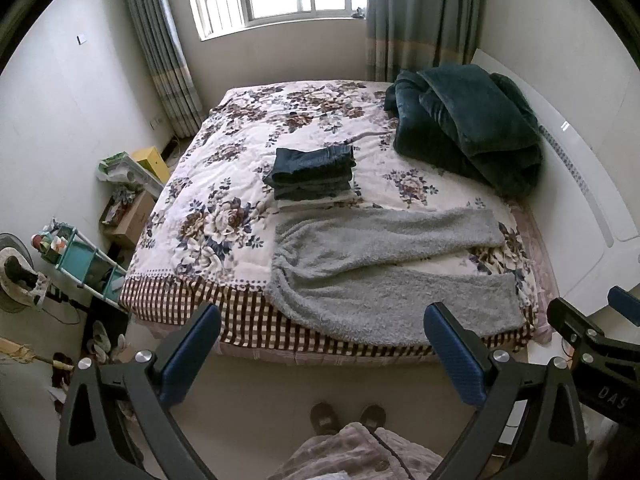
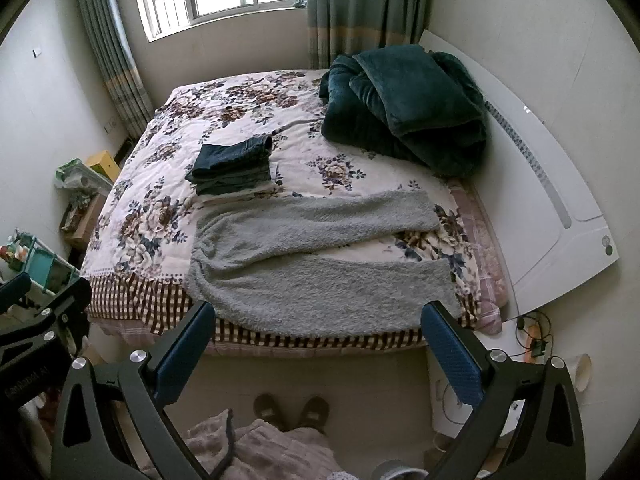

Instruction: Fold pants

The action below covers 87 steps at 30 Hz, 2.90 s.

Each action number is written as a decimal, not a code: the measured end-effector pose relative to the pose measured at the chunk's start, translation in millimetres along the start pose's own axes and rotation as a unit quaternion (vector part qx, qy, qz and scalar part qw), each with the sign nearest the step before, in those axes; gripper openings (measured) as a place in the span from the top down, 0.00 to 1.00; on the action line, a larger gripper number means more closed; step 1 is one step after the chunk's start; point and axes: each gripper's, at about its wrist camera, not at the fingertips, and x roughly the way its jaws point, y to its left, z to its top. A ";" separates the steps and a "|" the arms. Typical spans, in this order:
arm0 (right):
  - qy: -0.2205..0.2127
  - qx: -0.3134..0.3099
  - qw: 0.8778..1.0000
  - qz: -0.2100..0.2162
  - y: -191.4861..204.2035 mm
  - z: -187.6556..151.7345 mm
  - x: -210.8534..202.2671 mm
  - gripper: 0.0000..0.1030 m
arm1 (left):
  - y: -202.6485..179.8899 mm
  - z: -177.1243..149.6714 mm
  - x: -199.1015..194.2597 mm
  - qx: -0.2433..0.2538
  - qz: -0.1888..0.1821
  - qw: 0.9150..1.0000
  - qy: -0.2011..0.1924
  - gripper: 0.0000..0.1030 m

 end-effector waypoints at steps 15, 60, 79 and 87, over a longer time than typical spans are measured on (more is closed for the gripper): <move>-0.001 0.000 1.000 -0.001 2.9 0.2 -1.4 0.00 | 1.6 2.2 -2.1 -0.001 0.002 1.000 -0.001 0.00; 0.053 0.091 0.993 -0.059 -47.3 106.4 265.9 0.00 | -69.6 96.5 264.3 0.032 0.038 0.996 0.070 0.00; 0.277 -0.136 0.946 -0.097 -125.2 230.5 823.3 0.00 | -187.4 142.2 735.4 0.184 0.077 0.949 0.244 0.00; 0.369 -0.295 0.877 -0.083 -100.7 222.3 977.2 0.01 | -205.3 124.8 826.3 0.235 0.017 0.922 0.308 0.38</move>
